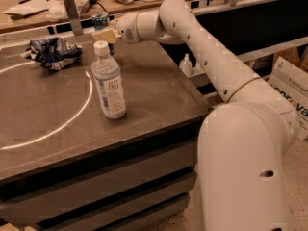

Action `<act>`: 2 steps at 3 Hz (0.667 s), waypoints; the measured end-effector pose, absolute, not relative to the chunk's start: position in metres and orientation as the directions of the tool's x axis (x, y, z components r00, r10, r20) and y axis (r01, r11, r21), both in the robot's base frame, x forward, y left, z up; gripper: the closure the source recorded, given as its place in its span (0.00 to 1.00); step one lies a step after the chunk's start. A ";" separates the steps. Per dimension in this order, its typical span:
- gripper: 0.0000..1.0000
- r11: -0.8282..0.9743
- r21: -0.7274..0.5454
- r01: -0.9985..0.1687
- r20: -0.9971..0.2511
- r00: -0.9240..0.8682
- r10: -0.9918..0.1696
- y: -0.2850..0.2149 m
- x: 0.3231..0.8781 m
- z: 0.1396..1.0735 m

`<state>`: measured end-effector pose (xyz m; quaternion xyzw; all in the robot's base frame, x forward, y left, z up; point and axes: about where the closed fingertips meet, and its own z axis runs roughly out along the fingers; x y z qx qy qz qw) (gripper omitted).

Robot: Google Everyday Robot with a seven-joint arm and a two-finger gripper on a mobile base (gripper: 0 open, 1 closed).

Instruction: Move redbull can near blue chip bag

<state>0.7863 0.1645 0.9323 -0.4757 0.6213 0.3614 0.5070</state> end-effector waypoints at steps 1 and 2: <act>1.00 0.255 -0.023 -0.967 -0.974 -0.036 -0.224 0.185 0.781 0.924; 0.82 0.192 -0.022 -0.981 -0.978 -0.019 -0.208 0.210 0.771 0.921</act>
Offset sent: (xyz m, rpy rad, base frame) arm -0.0246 0.0651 -0.0114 0.0413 -0.0047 0.1679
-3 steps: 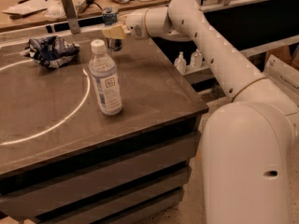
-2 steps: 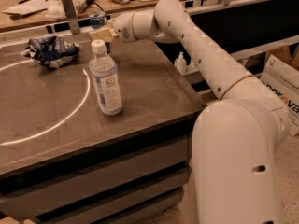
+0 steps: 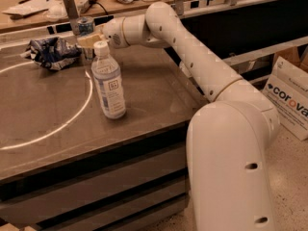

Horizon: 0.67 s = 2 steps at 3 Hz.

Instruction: Move redbull can near blue chip bag

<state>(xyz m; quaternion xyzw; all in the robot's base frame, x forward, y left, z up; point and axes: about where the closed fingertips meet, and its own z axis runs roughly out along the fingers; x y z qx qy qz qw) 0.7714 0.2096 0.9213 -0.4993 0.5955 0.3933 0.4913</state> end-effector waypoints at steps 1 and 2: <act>0.59 0.143 -0.034 -0.989 -0.979 0.004 -0.205 0.223 0.764 0.919; 0.36 0.106 -0.049 -0.993 -0.975 0.025 -0.221 0.230 0.759 0.912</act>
Offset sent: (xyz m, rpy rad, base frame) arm -0.0149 0.0192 -0.0151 -0.0334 -0.0444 0.1184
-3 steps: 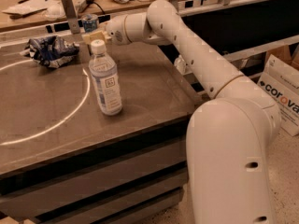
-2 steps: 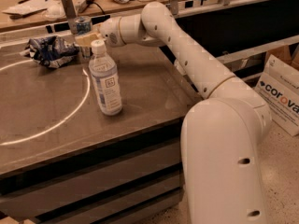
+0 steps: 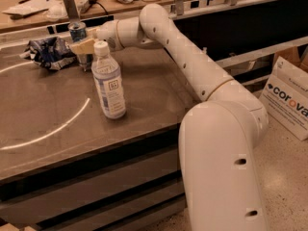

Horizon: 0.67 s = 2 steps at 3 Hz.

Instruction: Move redbull can near blue chip bag

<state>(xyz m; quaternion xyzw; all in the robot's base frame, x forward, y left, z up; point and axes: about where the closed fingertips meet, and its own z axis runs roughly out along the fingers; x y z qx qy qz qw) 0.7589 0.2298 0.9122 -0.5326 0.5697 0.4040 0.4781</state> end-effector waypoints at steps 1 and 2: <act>0.04 0.081 -0.064 -0.995 -0.968 0.042 -0.249 0.231 0.755 0.899; 0.00 0.081 -0.069 -0.994 -0.965 0.045 -0.260 0.226 0.756 0.896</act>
Offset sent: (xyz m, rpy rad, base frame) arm -0.0042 -0.0077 -0.0217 -0.0583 -0.0323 0.0283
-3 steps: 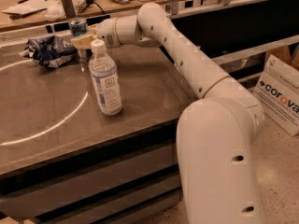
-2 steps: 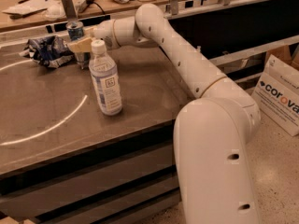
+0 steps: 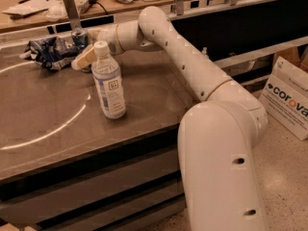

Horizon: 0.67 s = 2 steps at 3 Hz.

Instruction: Move redbull can near blue chip bag

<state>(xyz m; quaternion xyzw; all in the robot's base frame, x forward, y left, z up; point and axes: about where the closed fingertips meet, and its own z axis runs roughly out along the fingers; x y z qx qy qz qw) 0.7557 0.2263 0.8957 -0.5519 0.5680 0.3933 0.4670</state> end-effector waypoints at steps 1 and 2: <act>0.00 0.087 -0.068 -0.994 -0.964 0.043 -0.262 0.222 0.757 0.895; 0.00 0.161 -0.078 -0.984 -0.958 0.029 -0.285 0.183 0.772 0.896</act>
Offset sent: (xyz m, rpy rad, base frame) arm 0.0447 -0.1289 0.0051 -0.0637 -0.0262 -0.2406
